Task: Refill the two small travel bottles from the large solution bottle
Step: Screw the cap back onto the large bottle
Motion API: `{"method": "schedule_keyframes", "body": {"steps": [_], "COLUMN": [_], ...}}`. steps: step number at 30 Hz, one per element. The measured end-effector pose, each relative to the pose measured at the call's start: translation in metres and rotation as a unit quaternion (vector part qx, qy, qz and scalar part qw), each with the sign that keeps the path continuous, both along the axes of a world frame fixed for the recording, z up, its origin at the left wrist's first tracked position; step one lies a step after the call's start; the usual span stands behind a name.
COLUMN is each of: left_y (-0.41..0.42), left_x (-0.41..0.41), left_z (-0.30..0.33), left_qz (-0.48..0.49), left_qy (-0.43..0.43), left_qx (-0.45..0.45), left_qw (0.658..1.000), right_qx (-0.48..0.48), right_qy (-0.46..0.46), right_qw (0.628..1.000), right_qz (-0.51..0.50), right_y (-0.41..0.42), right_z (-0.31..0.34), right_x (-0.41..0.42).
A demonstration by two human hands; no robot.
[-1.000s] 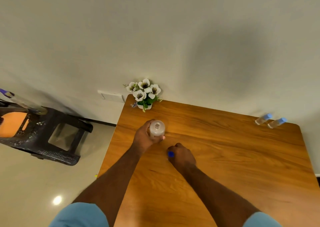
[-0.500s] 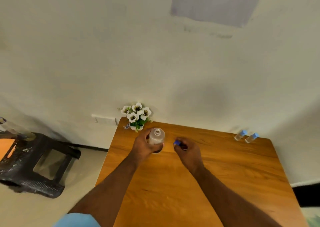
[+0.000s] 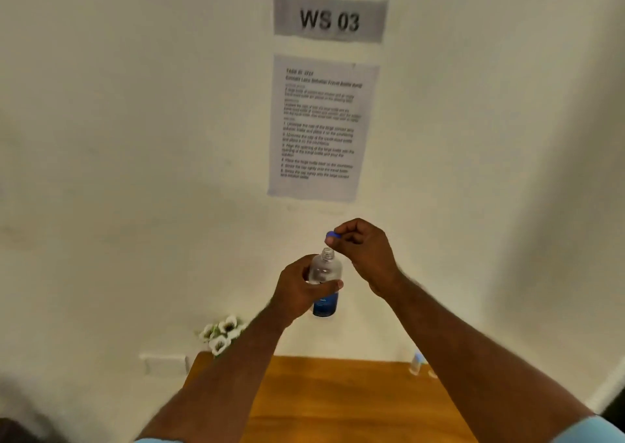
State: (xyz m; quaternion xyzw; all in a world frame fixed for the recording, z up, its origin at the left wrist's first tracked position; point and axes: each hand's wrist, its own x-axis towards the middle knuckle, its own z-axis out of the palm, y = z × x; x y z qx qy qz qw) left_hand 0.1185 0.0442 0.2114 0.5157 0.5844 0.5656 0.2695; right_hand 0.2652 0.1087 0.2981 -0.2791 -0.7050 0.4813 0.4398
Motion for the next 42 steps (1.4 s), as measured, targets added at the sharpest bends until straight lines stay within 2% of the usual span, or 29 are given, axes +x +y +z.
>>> {"method": "schedule_keyframes", "body": {"steps": [7,11,15,18,25,30,37,42], "left_y": [0.027,0.032,0.032,0.031,0.035,0.032,0.035,0.03], "left_x": [0.047,0.072,0.09,0.101,0.119,0.12,0.12,0.117], "left_z": [0.09,0.121,0.141,0.15,0.159,0.157,0.15,0.153], "left_qz": [0.024,0.036,0.037,0.04,0.044,0.044,0.053,0.054], "left_qy": [0.054,0.064,0.053,0.049,0.044,0.054,0.067,0.053], "left_qx": [0.045,0.065,0.09,0.095,0.084,0.083,0.072,0.079], "left_qw": [0.997,0.995,0.994,0.993,0.995,0.994,0.994,0.994], "right_qx": [0.12,0.143,0.152,0.14,0.184,0.139,0.161,0.145], "right_qy": [-0.019,-0.011,-0.008,-0.008,-0.014,-0.015,-0.023,-0.023], "right_qw": [0.992,0.989,0.988,0.99,0.982,0.99,0.985,0.989], "right_qz": [-0.023,-0.042,-0.01,0.009,-0.047,0.006,-0.058,-0.022], "right_y": [0.021,0.027,0.033,0.035,0.036,0.039,0.034,0.029], "right_z": [0.071,0.096,0.116,0.127,0.129,0.129,0.122,0.124], "right_x": [0.043,0.063,0.085,0.097,0.103,0.112,0.106,0.108]}}
